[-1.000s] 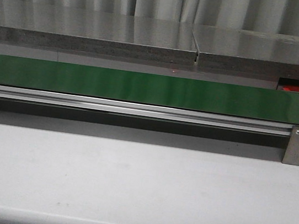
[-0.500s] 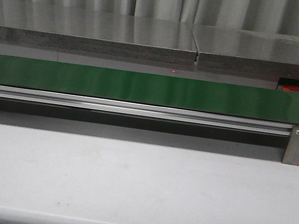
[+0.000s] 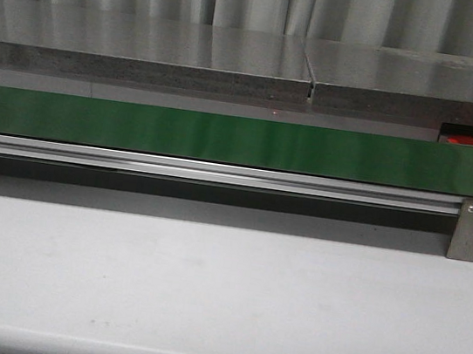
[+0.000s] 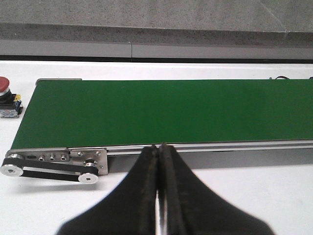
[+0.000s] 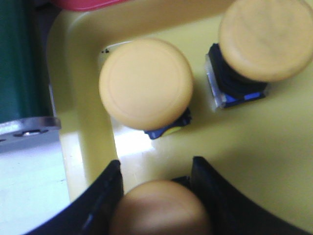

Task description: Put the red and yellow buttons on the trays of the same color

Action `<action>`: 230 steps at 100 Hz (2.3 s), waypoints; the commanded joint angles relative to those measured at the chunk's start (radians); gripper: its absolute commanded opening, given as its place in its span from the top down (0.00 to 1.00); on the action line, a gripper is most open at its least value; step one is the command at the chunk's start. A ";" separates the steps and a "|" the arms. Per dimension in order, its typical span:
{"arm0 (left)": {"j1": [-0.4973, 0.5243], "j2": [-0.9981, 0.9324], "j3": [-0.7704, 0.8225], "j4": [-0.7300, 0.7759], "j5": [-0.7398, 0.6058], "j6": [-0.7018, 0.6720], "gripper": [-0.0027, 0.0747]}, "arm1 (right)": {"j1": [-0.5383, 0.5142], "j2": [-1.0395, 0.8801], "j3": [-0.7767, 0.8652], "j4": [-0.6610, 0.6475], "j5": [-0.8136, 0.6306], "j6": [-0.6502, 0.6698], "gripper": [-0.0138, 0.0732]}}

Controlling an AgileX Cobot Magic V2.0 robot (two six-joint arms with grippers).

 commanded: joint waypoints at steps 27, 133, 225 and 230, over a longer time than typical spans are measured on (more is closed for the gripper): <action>-0.007 -0.002 -0.029 -0.029 -0.062 0.002 0.99 | -0.001 -0.038 -0.018 0.010 -0.015 -0.003 0.25; -0.007 -0.002 -0.029 -0.029 -0.062 0.002 0.99 | 0.291 -0.749 -0.059 0.009 0.248 -0.066 0.41; -0.007 -0.002 -0.023 -0.029 -0.066 0.002 0.95 | 0.290 -0.757 -0.056 0.009 0.261 -0.066 0.98; -0.007 -0.002 -0.018 -0.029 -0.061 0.002 0.87 | 0.290 -0.757 -0.056 0.009 0.261 -0.066 0.98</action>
